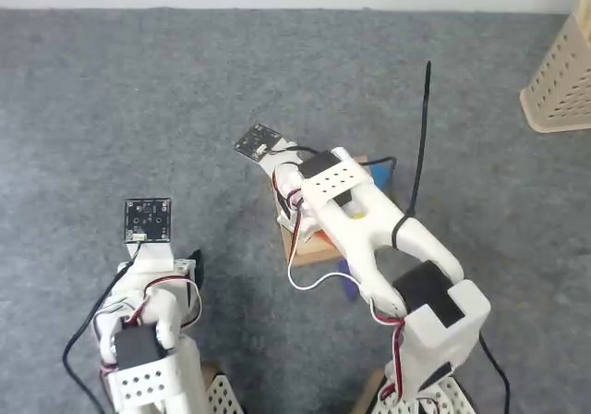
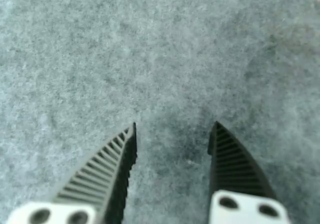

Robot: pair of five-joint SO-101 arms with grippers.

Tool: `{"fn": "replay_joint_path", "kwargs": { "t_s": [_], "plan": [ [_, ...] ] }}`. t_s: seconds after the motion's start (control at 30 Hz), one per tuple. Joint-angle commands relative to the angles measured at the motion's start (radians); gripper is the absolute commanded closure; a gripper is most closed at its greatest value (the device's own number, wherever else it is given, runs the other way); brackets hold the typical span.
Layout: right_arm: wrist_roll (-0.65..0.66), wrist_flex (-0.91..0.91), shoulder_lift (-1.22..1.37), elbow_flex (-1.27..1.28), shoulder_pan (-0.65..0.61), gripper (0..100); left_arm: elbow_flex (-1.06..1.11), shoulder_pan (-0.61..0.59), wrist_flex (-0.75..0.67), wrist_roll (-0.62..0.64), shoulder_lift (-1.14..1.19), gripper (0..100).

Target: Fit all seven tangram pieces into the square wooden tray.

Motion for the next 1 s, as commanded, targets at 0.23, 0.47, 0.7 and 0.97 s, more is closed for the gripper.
{"fn": "replay_joint_path", "kwargs": {
  "t_s": [0.23,0.47,0.7,0.97],
  "plan": [
    [-0.014,0.042,-0.025,-0.137,0.084,88.6,-0.004,-0.005,0.003,0.009,-0.015,77],
    [-0.071,0.030,-0.039,-0.133,0.077,88.6,-0.004,-0.005,0.003,0.009,-0.015,77],
    [-0.063,-0.191,-0.134,0.074,0.067,88.7,-0.004,-0.005,0.003,0.009,-0.015,77],
    [-0.060,-0.248,-0.142,0.163,0.062,88.7,-0.004,-0.005,0.003,0.009,-0.015,77]
  ]
}}
